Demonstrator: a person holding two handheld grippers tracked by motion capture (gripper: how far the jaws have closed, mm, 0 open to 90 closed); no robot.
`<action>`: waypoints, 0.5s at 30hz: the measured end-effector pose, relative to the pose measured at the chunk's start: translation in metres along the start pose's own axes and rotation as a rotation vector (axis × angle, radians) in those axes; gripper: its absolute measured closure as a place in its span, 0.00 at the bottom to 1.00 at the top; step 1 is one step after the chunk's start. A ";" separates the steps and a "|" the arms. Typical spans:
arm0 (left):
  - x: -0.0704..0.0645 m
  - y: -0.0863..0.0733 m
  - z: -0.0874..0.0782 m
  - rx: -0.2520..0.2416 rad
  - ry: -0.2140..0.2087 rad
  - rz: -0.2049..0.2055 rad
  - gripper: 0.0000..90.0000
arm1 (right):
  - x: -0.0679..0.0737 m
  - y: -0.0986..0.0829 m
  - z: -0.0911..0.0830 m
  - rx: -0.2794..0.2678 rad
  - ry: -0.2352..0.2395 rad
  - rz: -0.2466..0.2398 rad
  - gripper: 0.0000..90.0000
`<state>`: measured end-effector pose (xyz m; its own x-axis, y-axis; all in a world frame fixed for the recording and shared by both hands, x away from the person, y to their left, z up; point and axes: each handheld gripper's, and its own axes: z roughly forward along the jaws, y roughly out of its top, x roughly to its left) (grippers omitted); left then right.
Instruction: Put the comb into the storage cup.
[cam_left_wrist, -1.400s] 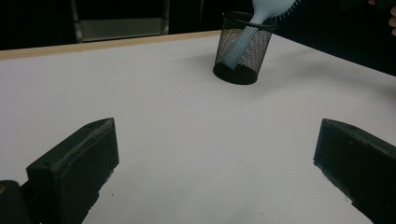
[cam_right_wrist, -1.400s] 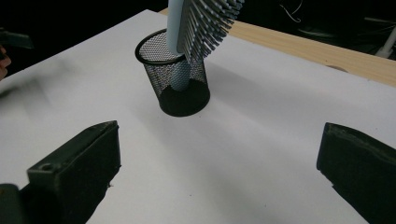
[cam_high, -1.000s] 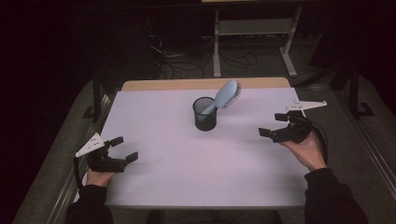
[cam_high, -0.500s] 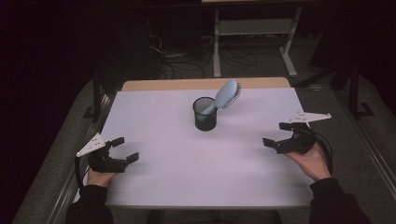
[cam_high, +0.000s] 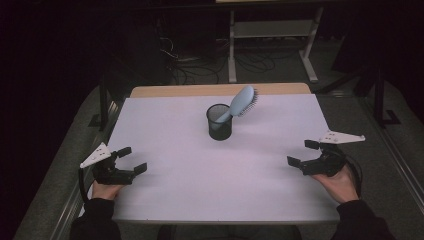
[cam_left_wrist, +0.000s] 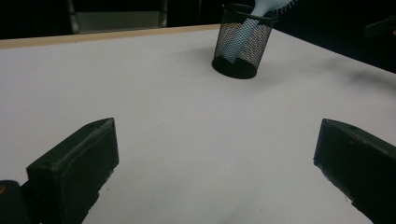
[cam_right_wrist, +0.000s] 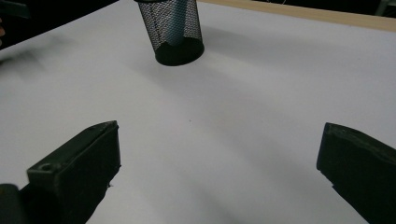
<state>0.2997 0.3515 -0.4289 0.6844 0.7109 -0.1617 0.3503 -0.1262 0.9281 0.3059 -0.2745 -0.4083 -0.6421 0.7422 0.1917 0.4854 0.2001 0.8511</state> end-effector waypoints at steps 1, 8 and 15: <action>0.000 0.000 0.000 0.002 0.000 -0.002 0.00 | 0.000 -0.002 0.000 0.005 -0.004 0.000 0.00; 0.002 -0.001 -0.001 -0.001 0.001 -0.004 0.00 | 0.004 -0.017 -0.005 0.035 -0.018 -0.004 0.00; 0.000 0.000 0.002 0.000 -0.010 0.001 0.00 | 0.004 -0.026 -0.016 0.016 -0.036 0.012 0.00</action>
<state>0.3010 0.3505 -0.4299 0.6911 0.7038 -0.1643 0.3499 -0.1268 0.9282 0.2810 -0.2870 -0.4222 -0.6145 0.7672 0.1835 0.5021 0.2010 0.8411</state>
